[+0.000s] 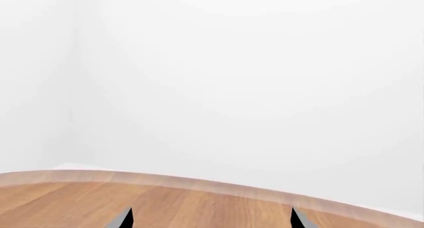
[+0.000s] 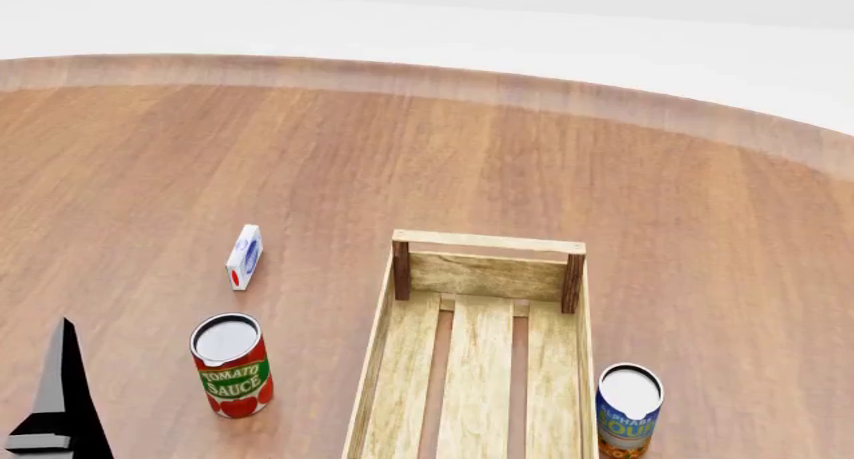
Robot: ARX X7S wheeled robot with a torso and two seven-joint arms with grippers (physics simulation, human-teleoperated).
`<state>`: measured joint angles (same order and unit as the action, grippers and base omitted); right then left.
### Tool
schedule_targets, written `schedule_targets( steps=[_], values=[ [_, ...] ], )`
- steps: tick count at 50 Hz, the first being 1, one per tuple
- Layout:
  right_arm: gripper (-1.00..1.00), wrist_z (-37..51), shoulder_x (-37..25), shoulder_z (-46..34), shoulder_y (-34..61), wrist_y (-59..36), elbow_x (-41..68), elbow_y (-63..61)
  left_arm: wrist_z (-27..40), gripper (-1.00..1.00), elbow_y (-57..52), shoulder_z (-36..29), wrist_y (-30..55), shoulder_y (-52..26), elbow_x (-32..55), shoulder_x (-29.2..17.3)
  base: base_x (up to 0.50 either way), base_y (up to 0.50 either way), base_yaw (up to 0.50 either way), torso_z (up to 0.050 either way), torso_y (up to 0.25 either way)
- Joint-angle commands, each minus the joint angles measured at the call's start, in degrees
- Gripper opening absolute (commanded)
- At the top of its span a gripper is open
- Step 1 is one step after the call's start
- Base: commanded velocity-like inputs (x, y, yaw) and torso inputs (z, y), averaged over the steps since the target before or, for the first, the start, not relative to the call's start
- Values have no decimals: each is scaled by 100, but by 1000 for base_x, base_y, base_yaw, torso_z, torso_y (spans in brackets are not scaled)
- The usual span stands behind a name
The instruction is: Pick up the butter and put it in the tray.
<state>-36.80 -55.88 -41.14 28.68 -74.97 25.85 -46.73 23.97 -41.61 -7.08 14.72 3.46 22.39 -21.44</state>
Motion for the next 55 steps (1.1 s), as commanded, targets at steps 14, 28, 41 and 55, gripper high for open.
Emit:
schedule_targets(
  steps=[14,28,41,55],
  values=[
    [-100,-297,154,2021,876,-1293,1264,-1104,58,100,-85,26,27,14,102,-63,0,0,0,0,1],
    [-100,674,644,2661,1653,-1476,1907,-370,104,100,-117,26,39,17,127,-86,0,0,0,0,1],
    [-100,1991,828,2182,2060,-1059,1752,463,103,100,-53,19,-24,15,130,-94,0,0,0,0,1],
    [-100,2473,1284,1746,2518,-588,1045,1515,120,100,-36,50,-31,-7,203,-117,0,0,0,0,1]
  ],
)
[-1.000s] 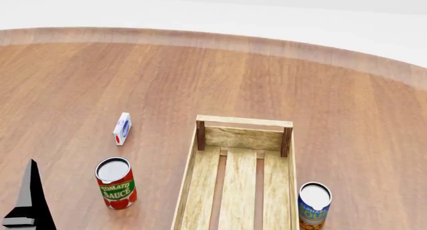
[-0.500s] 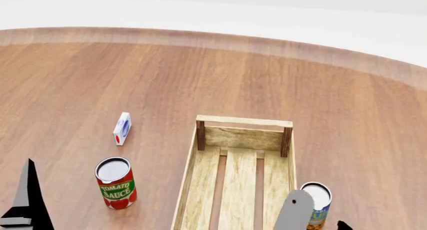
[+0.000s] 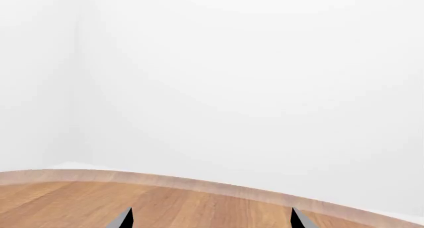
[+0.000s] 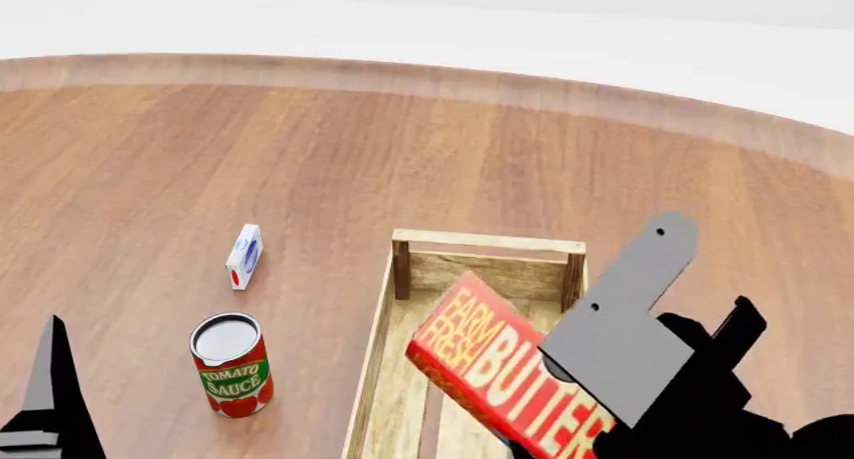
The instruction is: Pick up the butter and put it in the tray.
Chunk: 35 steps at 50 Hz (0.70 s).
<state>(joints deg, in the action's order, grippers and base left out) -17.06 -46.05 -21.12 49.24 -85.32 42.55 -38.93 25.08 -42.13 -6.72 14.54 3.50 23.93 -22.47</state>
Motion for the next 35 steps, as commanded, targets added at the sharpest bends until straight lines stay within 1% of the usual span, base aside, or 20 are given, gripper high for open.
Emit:
schedule_targets(
  steps=[1,7,17,22,24,28,31,32,35],
  values=[
    [-100,516,364,-229,473,434,-623,838,25,100,6,7,1,-17,20,-22,0,0,0,0,0],
    [-100,648,672,-213,588,606,-781,1364,49,100,-9,29,20,-35,66,-31,0,0,0,3,2],
    [-100,972,1405,-21,794,1053,-1062,2398,44,100,15,8,-27,-26,60,-37,0,0,0,0,1],
    [-100,982,1680,-205,911,1384,-1241,2894,48,100,24,16,-45,-14,77,-42,0,0,0,0,0],
    [-100,1111,1935,-107,984,1529,-1329,3337,11,100,163,-14,-125,0,30,-15,0,0,0,0,5],
    [-100,1198,2285,65,1088,1749,-1375,4009,32,100,108,-23,-91,-5,40,-31,0,0,0,0,0],
    [-100,1165,2367,-83,1169,1920,-1498,4346,30,100,122,-7,-103,-13,59,-39,0,0,0,0,3],
    [-100,1237,2496,-63,1252,2053,-1587,4676,0,100,237,-30,-165,-14,25,-11,0,0,0,0,0],
    [-100,1216,2644,-164,1374,2241,-1691,5072,-3,100,232,-83,-167,-4,3,-1,0,0,0,0,0]
  ],
)
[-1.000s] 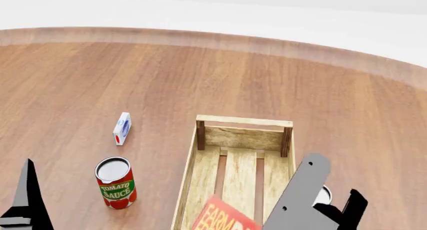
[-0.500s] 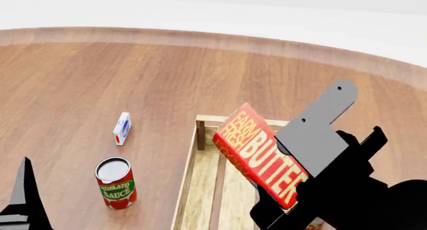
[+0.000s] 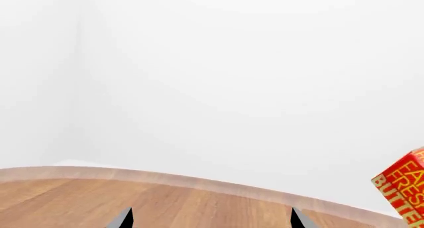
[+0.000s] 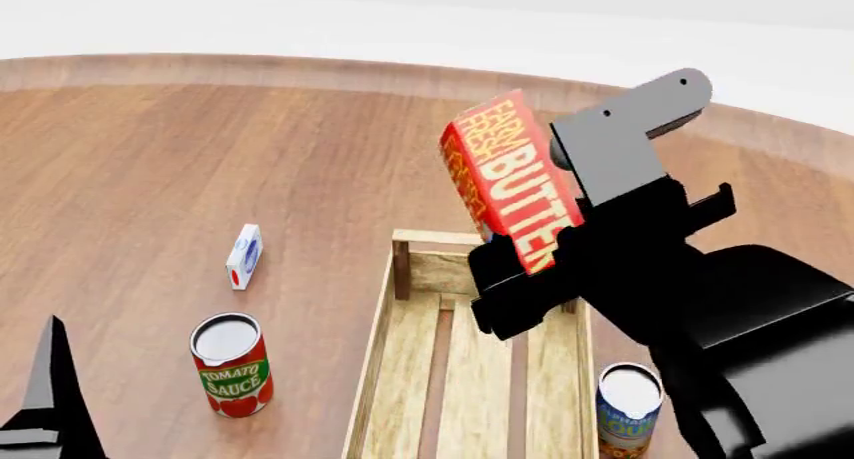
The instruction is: Pick up the butter and put it in the tray.
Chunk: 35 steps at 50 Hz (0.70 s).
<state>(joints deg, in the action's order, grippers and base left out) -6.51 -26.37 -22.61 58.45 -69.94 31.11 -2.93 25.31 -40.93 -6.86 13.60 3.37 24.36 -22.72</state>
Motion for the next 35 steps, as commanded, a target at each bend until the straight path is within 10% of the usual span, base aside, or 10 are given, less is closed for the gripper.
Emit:
schedule_targets(
  steps=[1,35],
  values=[
    [-100,147,764,-24,504,815,-578,1691,-29,100,99,-83,-72,5,-42,22,0,0,0,0,0],
    [-100,1191,2157,791,2199,1588,-840,5920,42,100,35,-93,-48,18,56,-32,0,0,0,1,2]
  ],
)
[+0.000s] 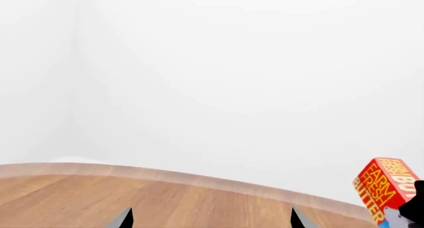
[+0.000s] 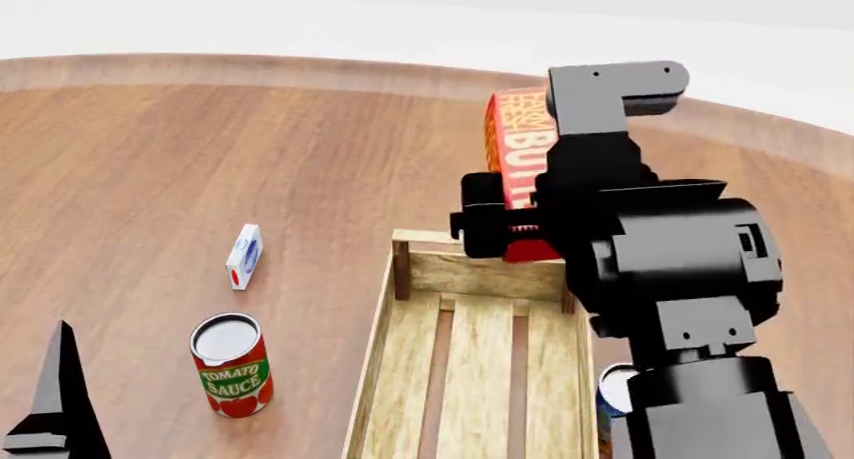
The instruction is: Pick up the butter and put it in the tray.
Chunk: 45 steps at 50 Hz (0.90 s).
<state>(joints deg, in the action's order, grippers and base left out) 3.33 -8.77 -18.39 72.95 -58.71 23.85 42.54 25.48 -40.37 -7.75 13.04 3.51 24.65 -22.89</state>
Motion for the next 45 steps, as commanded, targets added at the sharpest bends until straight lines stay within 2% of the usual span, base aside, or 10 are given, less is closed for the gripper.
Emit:
schedule_targets(
  steps=[1,13,24,45],
  values=[
    [-100,231,416,399,798,514,-111,1479,33,100,-33,-3,20,0,33,-20,0,0,0,0,0],
    [-100,749,684,914,1481,832,94,3201,61,100,-47,29,36,-17,108,-42,0,0,0,0,1],
    [-100,1096,691,1939,1302,154,106,3238,112,100,-116,23,137,-38,178,-80,0,0,0,1,1],
    [-100,1078,855,3479,719,254,-1285,3242,88,100,-65,-17,22,5,161,-90,0,0,0,0,1]
  ],
)
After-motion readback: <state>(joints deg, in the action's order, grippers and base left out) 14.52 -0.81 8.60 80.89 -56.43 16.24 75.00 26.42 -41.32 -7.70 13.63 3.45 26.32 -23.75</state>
